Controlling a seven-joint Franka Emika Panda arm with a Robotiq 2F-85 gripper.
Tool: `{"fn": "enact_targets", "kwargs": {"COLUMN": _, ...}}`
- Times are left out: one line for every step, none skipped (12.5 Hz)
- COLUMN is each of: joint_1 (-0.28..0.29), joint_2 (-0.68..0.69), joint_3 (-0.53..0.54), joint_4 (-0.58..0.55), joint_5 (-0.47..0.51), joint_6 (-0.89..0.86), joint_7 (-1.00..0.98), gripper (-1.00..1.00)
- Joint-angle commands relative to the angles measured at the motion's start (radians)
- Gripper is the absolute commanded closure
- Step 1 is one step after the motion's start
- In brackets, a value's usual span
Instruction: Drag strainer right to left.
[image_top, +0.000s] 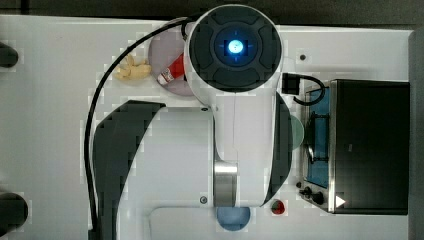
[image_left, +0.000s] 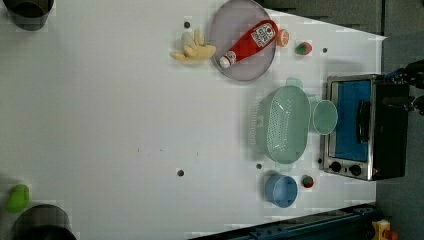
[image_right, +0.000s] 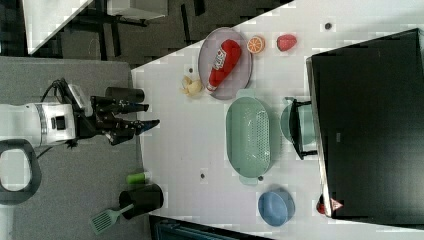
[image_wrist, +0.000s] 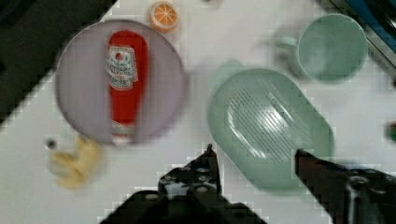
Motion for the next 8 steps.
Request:
{"fn": "enact_targets", "kwargs": {"joint_1": -0.027, "joint_2": -0.398, "joint_3": -0.034, "joint_4": -0.216, "joint_5": 0.003, "joint_6": -0.189, "joint_7": 0.078, "gripper": -0.59}}
{"fn": "enact_targets", "kwargs": {"joint_1": -0.027, "joint_2": -0.397, "joint_3": -0.034, "joint_4": -0.217, "joint_5": 0.003, "joint_6": -0.189, "joint_7": 0.078, "gripper": -0.82}}
{"fn": "enact_targets", "kwargs": {"joint_1": -0.027, "joint_2": -0.396, "joint_3": -0.034, "joint_4": -0.222, "joint_5": 0.003, "joint_6": -0.188, "joint_7": 0.078, "gripper": -1.0}}
{"fn": "enact_targets", "kwargs": {"joint_1": -0.027, "joint_2": -0.392, "joint_3": -0.033, "joint_4": -0.234, "joint_5": 0.003, "joint_6": -0.181, "joint_7": 0.078, "gripper": -1.0}}
{"fn": "enact_targets", "kwargs": {"joint_1": -0.027, "joint_2": -0.381, "joint_3": -0.033, "joint_4": -0.254, "joint_5": 0.003, "joint_6": -0.155, "joint_7": 0.079, "gripper": -1.0}}
{"fn": "enact_targets", "kwargs": {"joint_1": -0.027, "joint_2": -0.362, "joint_3": -0.032, "joint_4": -0.284, "joint_5": 0.003, "joint_6": -0.111, "joint_7": 0.08, "gripper": -1.0}}
{"fn": "enact_targets", "kwargs": {"joint_1": -0.027, "joint_2": -0.339, "joint_3": -0.032, "joint_4": -0.32, "joint_5": 0.003, "joint_6": -0.05, "joint_7": 0.086, "gripper": -1.0}}
{"fn": "enact_targets", "kwargs": {"joint_1": -0.026, "joint_2": -0.311, "joint_3": -0.031, "joint_4": -0.363, "joint_5": 0.003, "joint_6": 0.022, "joint_7": 0.095, "gripper": -1.0}}
